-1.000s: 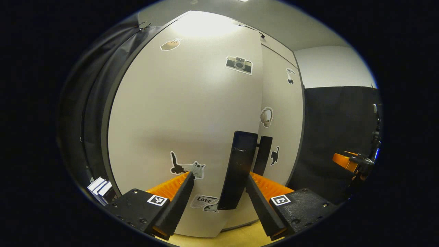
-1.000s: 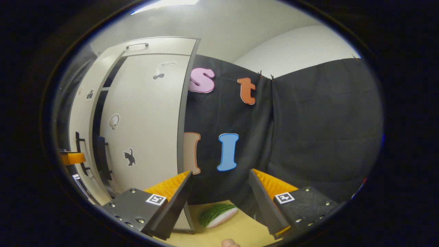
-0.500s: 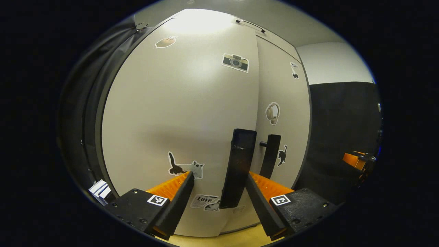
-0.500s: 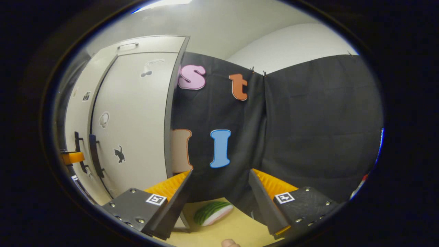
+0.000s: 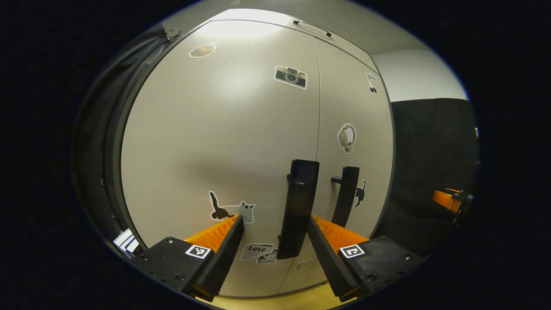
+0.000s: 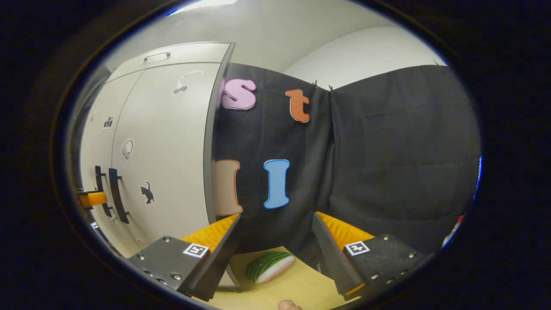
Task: Grasp the bottle in the cabinet with the left hand and place it on the coaster, then close the right door with the right hand and the left door with the left hand.
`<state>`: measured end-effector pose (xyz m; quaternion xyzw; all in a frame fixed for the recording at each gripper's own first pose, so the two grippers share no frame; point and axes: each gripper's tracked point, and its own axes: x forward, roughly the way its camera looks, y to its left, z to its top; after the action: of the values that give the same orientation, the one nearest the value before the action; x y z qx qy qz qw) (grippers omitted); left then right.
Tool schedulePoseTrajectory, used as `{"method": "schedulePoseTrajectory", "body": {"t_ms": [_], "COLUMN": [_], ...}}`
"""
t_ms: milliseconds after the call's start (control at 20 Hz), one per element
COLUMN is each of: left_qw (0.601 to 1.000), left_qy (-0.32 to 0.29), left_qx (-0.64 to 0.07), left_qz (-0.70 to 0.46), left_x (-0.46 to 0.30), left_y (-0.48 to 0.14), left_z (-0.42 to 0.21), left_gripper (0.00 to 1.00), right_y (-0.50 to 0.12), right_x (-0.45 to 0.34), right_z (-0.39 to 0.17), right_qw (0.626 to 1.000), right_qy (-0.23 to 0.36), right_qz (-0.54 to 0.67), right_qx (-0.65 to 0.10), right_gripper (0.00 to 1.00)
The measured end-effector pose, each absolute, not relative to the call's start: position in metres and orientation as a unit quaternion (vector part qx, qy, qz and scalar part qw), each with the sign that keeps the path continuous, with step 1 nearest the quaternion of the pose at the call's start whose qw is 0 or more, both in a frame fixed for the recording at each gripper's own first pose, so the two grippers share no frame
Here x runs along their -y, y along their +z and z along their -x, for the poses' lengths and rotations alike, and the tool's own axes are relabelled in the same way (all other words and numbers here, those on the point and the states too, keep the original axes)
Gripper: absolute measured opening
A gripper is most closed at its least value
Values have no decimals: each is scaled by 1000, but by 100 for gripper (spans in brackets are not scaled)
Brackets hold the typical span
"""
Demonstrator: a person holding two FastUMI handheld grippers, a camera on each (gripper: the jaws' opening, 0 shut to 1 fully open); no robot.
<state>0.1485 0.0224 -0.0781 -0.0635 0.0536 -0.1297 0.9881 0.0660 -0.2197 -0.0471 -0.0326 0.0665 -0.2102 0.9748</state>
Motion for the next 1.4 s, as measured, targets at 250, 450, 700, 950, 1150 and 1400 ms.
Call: {"method": "schedulePoseTrajectory", "body": {"t_ms": [250, 450, 700, 950, 1150, 1400], "left_qw": [987, 987, 988, 989, 989, 994], "left_qy": [-132, -131, -129, -123, -110, -94], "left_qx": [-52, -52, -54, -57, -69, -38], "left_qz": [69, 71, 71, 67, 65, 43], "left_x": [-24, -23, -23, -21, -19, -21], "left_y": [-79, -78, -79, -79, -77, -22], "left_z": [-152, -153, -154, -157, -152, -112], "left_gripper": [90, 90, 90, 90, 94, 90], "right_y": [-53, -54, -59, -59, -56, -30], "right_x": [218, 213, 204, 194, 175, 146], "right_z": [-70, -70, -64, -61, -61, -61], "right_qw": [976, 978, 980, 982, 986, 992], "right_qy": [-206, -196, -183, -172, -147, -103], "right_qz": [26, 26, 20, 20, 15, 23], "right_qx": [-72, -73, -79, -81, -82, -68], "right_gripper": [99, 97, 97, 99, 99, 99]}}
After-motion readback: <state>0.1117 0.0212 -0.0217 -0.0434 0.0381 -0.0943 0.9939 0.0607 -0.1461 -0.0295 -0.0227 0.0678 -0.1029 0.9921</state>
